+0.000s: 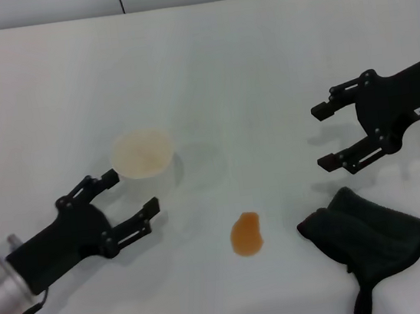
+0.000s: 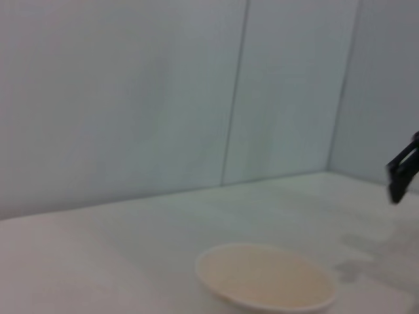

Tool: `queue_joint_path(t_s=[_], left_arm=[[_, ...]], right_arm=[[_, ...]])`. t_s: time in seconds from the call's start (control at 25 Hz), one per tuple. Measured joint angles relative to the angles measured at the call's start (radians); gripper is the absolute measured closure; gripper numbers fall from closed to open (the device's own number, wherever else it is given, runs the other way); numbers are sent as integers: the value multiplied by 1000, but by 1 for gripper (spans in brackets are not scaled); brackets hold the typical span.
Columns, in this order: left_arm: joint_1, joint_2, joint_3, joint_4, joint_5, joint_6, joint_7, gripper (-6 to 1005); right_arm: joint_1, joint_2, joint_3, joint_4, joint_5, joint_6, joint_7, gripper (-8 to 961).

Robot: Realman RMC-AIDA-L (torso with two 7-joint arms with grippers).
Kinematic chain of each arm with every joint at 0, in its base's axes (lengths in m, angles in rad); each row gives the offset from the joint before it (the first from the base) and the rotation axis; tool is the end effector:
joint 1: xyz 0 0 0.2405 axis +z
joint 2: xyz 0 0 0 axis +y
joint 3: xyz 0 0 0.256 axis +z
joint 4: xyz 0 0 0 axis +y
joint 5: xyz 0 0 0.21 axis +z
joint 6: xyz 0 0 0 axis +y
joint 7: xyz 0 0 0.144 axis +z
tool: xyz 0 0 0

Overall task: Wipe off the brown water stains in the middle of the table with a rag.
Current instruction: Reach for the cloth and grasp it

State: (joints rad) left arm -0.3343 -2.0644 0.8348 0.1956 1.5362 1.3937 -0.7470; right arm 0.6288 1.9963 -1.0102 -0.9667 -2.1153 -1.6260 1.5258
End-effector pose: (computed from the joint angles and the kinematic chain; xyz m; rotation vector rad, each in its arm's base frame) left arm -0.3289 0.2546 -0.0523 -2.3949 -0.6018 -0.7907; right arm 0.2053 0.3600 0.0273 -3.0111 0.1479 0.1752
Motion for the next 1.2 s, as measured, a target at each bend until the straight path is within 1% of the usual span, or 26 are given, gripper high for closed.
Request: queue_joint_path(t_s=[0.16, 0.36, 0.48, 0.52, 0.64, 0.72, 0.88, 0.96, 1.04, 1.16, 1.2], left_arm=[[59, 17, 2, 104, 61, 88, -119, 111], [137, 45, 2, 305, 163, 202, -322, 111], [149, 56, 1, 398, 223, 252, -405, 111], [146, 63, -1, 444, 257, 276, -447, 111], [129, 79, -3, 532, 322, 337, -525, 111], [107, 88, -2, 593, 358, 372, -561, 111], [40, 89, 2, 672, 460, 417, -609, 111], [3, 90, 2, 682, 504, 439, -620, 111], [-34, 90, 6, 687, 546, 463, -630, 111], [-39, 87, 20, 701, 564, 468, -634, 111], [-34, 83, 26, 714, 570, 466, -633, 111]], right_arm=[[-7, -3, 5, -1, 0, -5, 6, 117], [-14, -6, 8, -5, 0, -16, 25, 118], [-22, -11, 8, -19, 0, -18, 53, 118], [-27, -12, 8, -30, -1, -18, 64, 118], [-58, -10, 6, -110, -4, -21, 130, 118], [-86, -1, 3, -183, -34, -40, 199, 118], [-95, 6, 0, -214, -70, -73, 268, 118], [-98, 10, -9, -222, -80, -101, 310, 119], [-110, 15, -40, -244, -79, -117, 352, 119], [-130, 18, -123, -280, -75, -95, 422, 119], [-134, 18, -165, -290, -76, -76, 458, 119]])
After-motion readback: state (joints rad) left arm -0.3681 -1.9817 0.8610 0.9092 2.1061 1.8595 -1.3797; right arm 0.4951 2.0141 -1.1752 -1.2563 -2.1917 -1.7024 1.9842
